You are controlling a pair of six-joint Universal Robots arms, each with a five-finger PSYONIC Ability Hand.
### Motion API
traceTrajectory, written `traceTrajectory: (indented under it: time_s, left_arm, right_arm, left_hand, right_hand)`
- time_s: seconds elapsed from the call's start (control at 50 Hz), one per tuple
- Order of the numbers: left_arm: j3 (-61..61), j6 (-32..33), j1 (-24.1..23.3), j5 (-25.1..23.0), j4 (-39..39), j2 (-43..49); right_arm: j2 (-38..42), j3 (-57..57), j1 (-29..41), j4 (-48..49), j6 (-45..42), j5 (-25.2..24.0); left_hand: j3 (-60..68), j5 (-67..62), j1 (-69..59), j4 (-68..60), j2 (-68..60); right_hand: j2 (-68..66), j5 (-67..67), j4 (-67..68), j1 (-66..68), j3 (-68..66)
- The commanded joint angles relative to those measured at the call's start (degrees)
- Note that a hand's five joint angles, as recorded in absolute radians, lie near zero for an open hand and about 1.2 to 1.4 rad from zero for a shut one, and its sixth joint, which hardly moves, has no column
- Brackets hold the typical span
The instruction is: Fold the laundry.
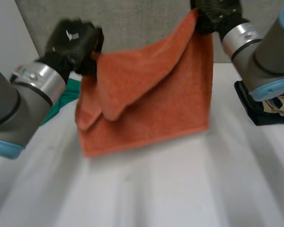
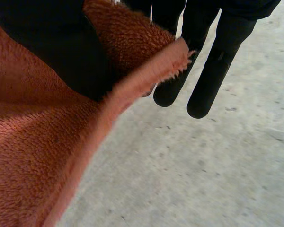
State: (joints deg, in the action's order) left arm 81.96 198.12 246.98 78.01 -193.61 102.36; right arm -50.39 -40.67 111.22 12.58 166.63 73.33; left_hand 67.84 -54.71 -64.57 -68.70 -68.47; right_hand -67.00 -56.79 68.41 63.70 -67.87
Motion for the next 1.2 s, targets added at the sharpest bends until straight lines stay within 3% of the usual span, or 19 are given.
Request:
traceTrajectory:
  time_s: [0.02,0.12,0.14,0.18,0.2,0.24,0.3,0.38,0.48,0.56,0.72,0.8,0.92,1.2]
  left_arm:
    - [2.77,-0.19,0.25,1.88,4.20,8.64]
    - [3.56,-3.17,0.78,2.15,4.99,14.78]
    - [3.56,-3.61,0.78,2.06,5.34,15.58]
    - [3.38,-4.32,1.22,2.15,6.40,17.87]
    - [3.21,-4.50,1.39,2.32,6.66,18.31]
    - [2.95,-5.29,2.62,3.19,7.10,18.23]
    - [2.86,-5.90,4.12,4.95,7.02,15.95]
    - [3.38,-6.69,5.79,6.36,6.58,11.82]
    - [4.70,-7.05,7.63,5.40,7.01,8.83]
    - [6.28,-6.87,8.25,3.12,8.68,8.73]
    - [5.15,-6.96,8.25,-1.19,10.79,14.17]
    - [2.25,-7.40,7.55,-2.59,11.76,18.04]
    - [-2.32,-7.40,6.67,-3.57,12.55,22.18]
    - [-9.18,-7.05,6.05,-4.18,13.70,26.31]
  right_arm:
    - [11.97,5.78,3.12,3.33,-0.42,-0.55]
    - [16.89,5.69,4.00,4.56,-0.86,0.68]
    - [18.47,4.91,4.26,4.30,-1.04,1.46]
    - [19.01,3.94,4.44,3.51,-1.21,2.17]
    - [19.10,3.58,4.53,3.07,-1.39,2.61]
    - [19.01,2.79,4.62,0.97,-2.79,4.45]
    - [16.56,1.56,4.44,-3.77,-3.68,8.75]
    - [10.76,-2.21,3.57,-10.28,-3.59,11.66]
    - [3.29,-10.47,2.86,-17.22,-3.59,11.84]
    - [-0.41,-17.24,2.86,-22.23,-4.03,11.14]
    - [-2.35,-27.70,4.26,-27.34,-4.29,9.30]
    - [-1.91,-31.91,5.40,-22.44,-3.59,6.05]
    - [-0.68,-34.21,6.64,-16.89,-3.50,4.90]
    - [4.77,-31.75,8.66,-10.82,-5.52,5.69]
  left_hand:
    - [12.16,-15.29,-15.43,-11.30,-11.53]
    - [12.16,-15.29,-15.43,-11.30,-11.53]
    - [12.16,-15.29,-15.43,-11.30,-11.53]
    - [-0.04,-3.09,-3.23,0.90,0.67]
    - [-6.76,3.63,3.50,7.62,7.39]
    - [-27.38,24.25,24.12,28.24,28.02]
    - [-44.81,41.68,41.55,45.67,45.44]
    - [-51.07,47.94,47.80,51.93,51.70]
    - [-51.07,47.94,47.80,51.93,51.70]
    - [-50.06,46.93,46.80,50.92,50.69]
    - [-38.82,35.69,35.55,39.68,39.45]
    - [-37.28,34.15,34.01,38.14,37.91]
    - [-29.38,26.25,26.12,30.24,30.01]
    - [4.93,-8.06,-8.19,-4.07,-4.30]
  right_hand:
    - [-13.00,-13.21,11.59,16.30,-12.13]
    - [-13.00,-13.21,11.59,16.30,-12.13]
    - [8.34,8.13,-9.75,-5.04,9.21]
    - [50.23,50.03,-51.65,-46.94,51.10]
    - [57.00,56.79,-58.41,-53.70,57.87]
    - [57.00,56.79,-58.41,-53.70,57.87]
    - [57.00,56.79,-58.41,-53.70,57.87]
    - [57.00,56.79,-58.41,-53.70,57.87]
    - [57.00,56.79,-58.41,-53.70,57.87]
    - [57.00,56.79,-58.41,-53.70,57.87]
    - [36.83,36.62,-38.24,-33.53,37.70]
    - [32.27,32.07,-33.69,-28.98,33.14]
    - [31.09,30.89,-32.51,-27.80,31.96]
    - [21.19,20.98,-22.60,-17.89,22.06]
